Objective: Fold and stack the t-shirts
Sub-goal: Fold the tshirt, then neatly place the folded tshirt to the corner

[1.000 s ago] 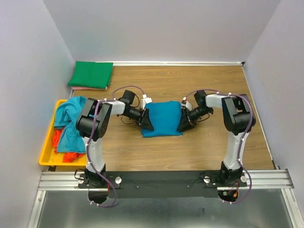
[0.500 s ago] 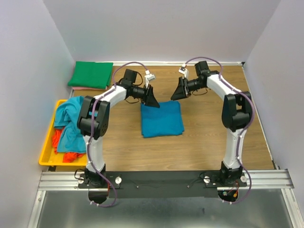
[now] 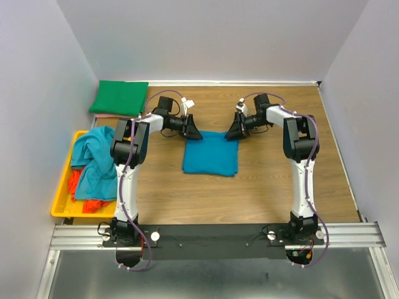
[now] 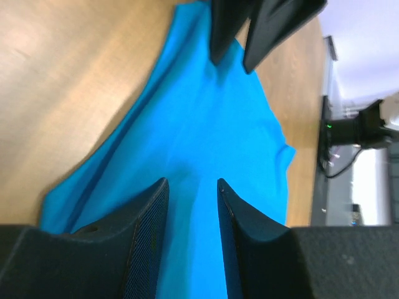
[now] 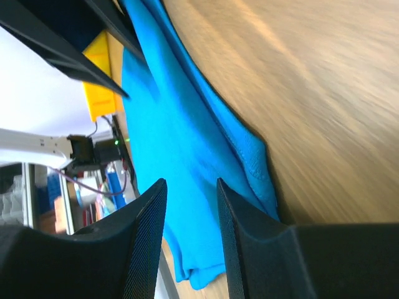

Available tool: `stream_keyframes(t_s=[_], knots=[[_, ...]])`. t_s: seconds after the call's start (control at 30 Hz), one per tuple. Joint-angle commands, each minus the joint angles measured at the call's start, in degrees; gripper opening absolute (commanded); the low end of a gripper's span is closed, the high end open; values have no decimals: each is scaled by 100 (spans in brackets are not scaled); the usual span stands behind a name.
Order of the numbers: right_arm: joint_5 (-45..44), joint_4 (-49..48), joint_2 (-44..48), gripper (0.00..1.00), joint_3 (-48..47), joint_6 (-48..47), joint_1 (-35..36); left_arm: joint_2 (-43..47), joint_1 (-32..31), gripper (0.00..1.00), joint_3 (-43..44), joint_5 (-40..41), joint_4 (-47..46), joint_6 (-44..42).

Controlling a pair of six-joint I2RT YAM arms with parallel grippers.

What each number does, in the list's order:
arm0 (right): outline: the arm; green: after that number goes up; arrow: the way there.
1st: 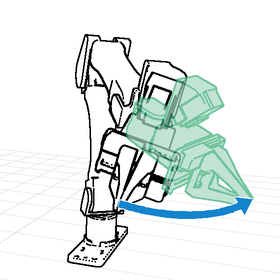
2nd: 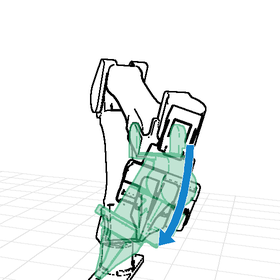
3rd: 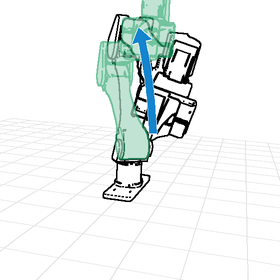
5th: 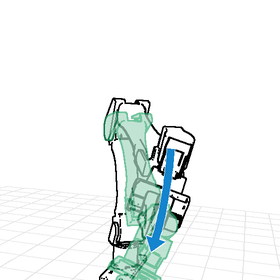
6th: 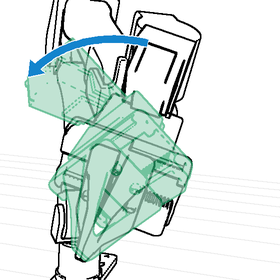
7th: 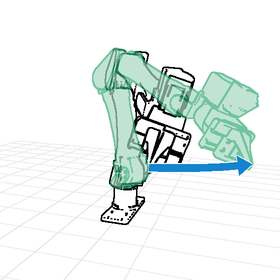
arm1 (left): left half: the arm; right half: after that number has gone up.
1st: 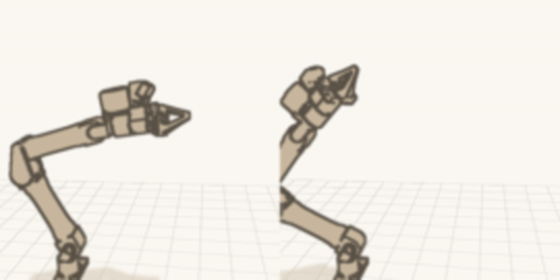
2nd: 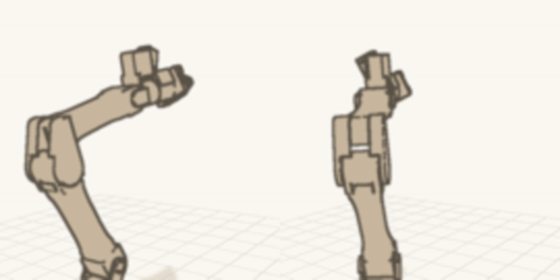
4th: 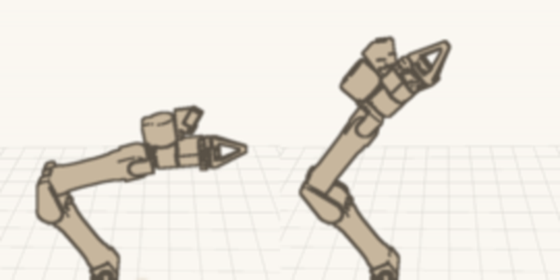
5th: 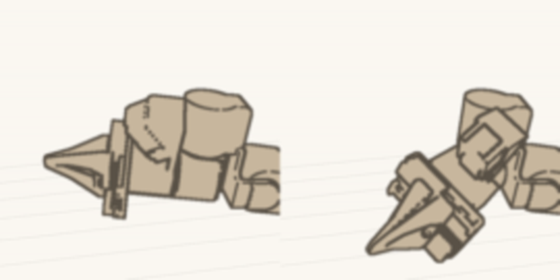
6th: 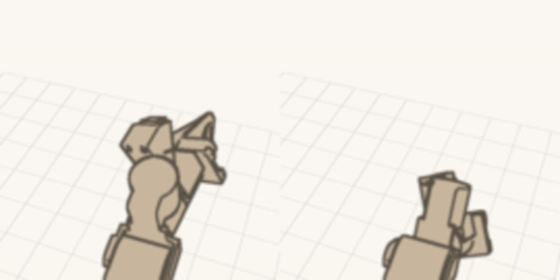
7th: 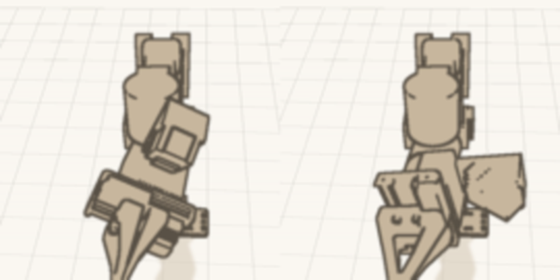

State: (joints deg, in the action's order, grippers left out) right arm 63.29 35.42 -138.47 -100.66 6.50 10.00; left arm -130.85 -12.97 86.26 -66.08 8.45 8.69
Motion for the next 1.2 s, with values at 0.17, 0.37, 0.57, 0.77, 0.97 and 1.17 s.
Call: stream_keyframes(t_s=[0.17,0.37,0.57,0.77,0.97,1.17], knots=[[-1697,-352,294,54,-49,-360,-552,751,163,49,1182,553,737,-772],[-888,-308,1443,65,134,-817,-499,2156,471,58,499,1202,738,-763],[-2854,-159,2517,66,521,-1669,308,3450,962,67,-565,1836,254,-281],[-4464,-167,2923,54,820,-2179,1793,3751,1235,73,-672,2424,526,-350],[-5369,-219,2678,47,996,-2258,3129,3435,1253,74,-672,2917,851,-70],[-5933,-264,2167,46,917,-2223,3746,3276,1253,74,-584,2961,992,-69]])
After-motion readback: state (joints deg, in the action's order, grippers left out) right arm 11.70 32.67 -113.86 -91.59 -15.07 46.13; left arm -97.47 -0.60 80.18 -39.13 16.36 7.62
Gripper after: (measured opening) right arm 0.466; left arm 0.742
